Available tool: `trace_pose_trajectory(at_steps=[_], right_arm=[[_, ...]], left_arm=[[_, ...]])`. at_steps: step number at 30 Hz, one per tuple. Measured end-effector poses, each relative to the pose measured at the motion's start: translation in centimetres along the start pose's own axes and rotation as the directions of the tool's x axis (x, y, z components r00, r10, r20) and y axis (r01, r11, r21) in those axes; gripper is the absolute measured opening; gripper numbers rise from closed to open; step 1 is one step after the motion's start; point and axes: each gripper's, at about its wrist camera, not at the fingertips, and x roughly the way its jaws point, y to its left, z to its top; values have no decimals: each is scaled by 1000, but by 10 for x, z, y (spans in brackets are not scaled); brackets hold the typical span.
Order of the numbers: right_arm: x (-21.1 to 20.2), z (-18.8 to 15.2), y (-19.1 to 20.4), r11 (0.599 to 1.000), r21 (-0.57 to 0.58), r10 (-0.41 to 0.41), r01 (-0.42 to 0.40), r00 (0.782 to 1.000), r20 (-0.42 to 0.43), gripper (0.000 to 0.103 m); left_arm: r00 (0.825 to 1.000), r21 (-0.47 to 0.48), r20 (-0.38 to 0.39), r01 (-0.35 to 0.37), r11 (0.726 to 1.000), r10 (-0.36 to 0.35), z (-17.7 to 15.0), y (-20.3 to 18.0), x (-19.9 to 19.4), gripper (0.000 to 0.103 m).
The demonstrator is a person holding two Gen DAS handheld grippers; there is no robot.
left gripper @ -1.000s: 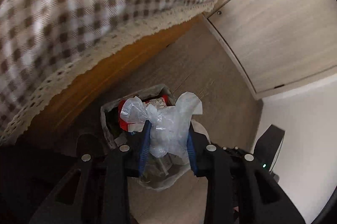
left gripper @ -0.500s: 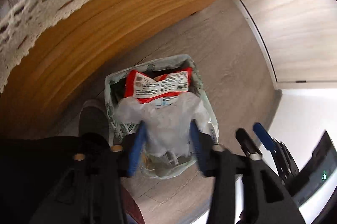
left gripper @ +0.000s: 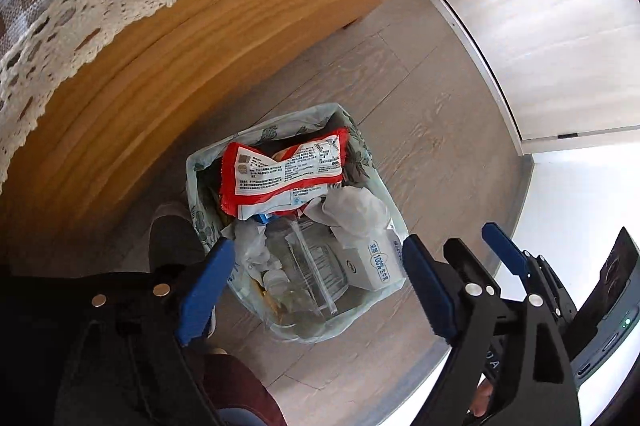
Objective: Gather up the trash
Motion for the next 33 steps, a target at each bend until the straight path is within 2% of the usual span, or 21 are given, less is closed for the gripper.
trace_pose_trajectory(at_steps=[4,8,10,13,15,17,18,20,22,24,27,29,31,33], right_arm=[[-9,1,-3,999,-3,-50,50,999,7,59],[-34,5,-8,997,11,-71,71,995,68,63],[-51,9,-8,996,7,-90,90,989,115,65],[-82,18,-6,994,6,-108,109,973,206,65],[-101,25,-4,993,13,-114,115,959,260,68],[-120,33,3,993,10,-116,119,941,319,68],[-129,37,7,993,7,-117,122,930,347,68],[-145,46,17,993,1,-109,119,911,398,71],[-158,55,34,994,-18,-88,107,890,447,73],[-170,68,54,994,-49,-59,95,871,488,73],[-186,88,94,992,-110,13,56,840,543,73],[-196,98,123,986,-163,72,27,815,575,73],[-208,106,157,974,-226,138,4,782,608,73],[-217,113,190,958,-287,204,-20,750,630,73]], left_arm=[[995,54,72,-66,996,63,-3,-9,-9,83],[974,173,209,-124,977,87,-12,-29,-28,84],[947,225,310,-162,961,87,-17,-39,-44,84],[892,258,445,-213,942,80,-23,-46,-71,84],[867,238,491,-224,945,81,-23,-42,-88,84],[853,225,517,-217,950,72,-20,-36,-107,84],[836,210,544,-212,954,66,-19,-31,-122,84],[793,180,607,-197,964,49,-18,-23,-151,84],[734,153,678,-193,969,39,-20,-12,-187,84],[664,123,745,-218,968,55,-24,1,-220,86],[549,44,828,-261,964,111,-32,26,-269,89],[488,-10,861,-271,963,147,-41,47,-298,91],[417,-84,887,-276,957,198,-53,73,-329,93],[355,-154,900,-283,947,252,-65,98,-358,94]])
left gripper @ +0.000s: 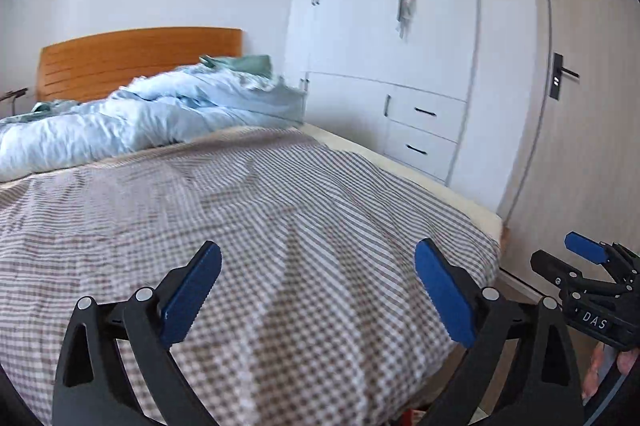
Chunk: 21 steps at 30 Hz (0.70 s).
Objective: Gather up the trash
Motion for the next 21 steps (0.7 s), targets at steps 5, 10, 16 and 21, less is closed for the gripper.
trace_pose_trajectory(at_steps=[5,10,16,21], right_arm=[[15,33,70,990,-26,144,-142,984,106,79],[16,60,141,962,-72,273,-265,946,175,79],[12,75,201,923,-118,383,-365,899,211,84],[18,73,240,890,-139,455,-434,869,195,84]], left_arm=[[978,-19,113,-172,985,173,31,75,-39,96],[938,-34,185,-293,955,294,47,132,-72,96],[884,-76,213,-410,909,417,46,183,-100,96],[847,-61,207,-489,870,490,34,220,-117,96]])
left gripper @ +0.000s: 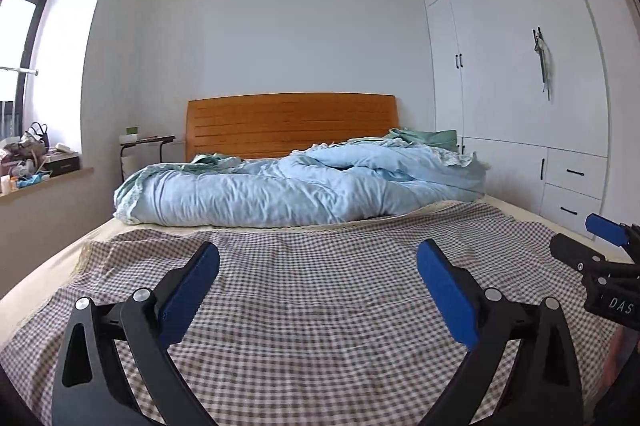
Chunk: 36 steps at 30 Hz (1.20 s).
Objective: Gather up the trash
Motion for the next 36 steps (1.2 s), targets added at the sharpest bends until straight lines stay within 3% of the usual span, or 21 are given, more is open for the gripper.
trace_pose_trajectory(at_steps=[4,11,23,36], right_arm=[[13,-13,21,999,-22,33,-33,999,-3,84],[33,-36,33,997,-10,70,-70,998,2,84],[23,-87,24,998,8,55,-55,998,-10,84],[-24,-110,28,997,14,71,-71,997,-5,84]], left_arm=[[997,-16,-2,-72,997,72,-16,36,-1,96],[995,-79,-31,-97,992,95,-48,65,3,96],[996,4,-68,-59,998,59,-100,42,-17,96],[996,-56,-63,-63,996,59,-121,41,-76,96]])
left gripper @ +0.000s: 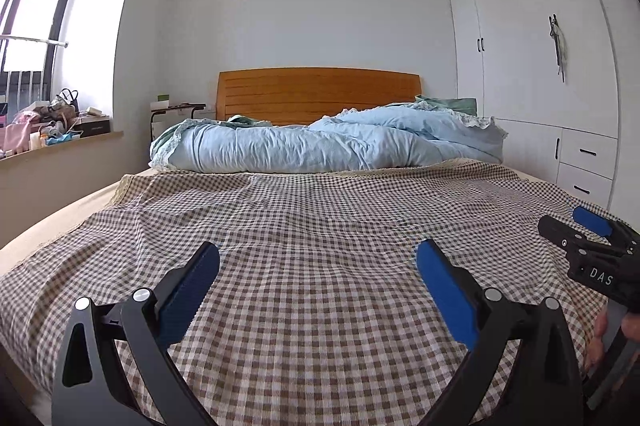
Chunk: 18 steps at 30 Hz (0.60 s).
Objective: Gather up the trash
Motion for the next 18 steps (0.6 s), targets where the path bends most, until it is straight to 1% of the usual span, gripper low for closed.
trace_pose_trajectory(at_steps=[5,9,14,18], right_arm=[[-21,-12,4,1000,-17,3,-2,1000,7,84],[-36,-17,7,999,-42,-14,15,1000,20,84],[-51,-29,9,998,-52,-20,19,1000,-3,84],[-56,-30,12,997,-73,-33,34,999,9,84]], left_arm=[[1000,-32,12,4,999,-4,-6,5,-20,96],[1000,-28,25,1,1000,0,-11,5,-34,96],[999,-1,34,6,1000,-6,-17,1,-48,96],[999,12,38,1,1000,-1,-20,0,-52,96]])
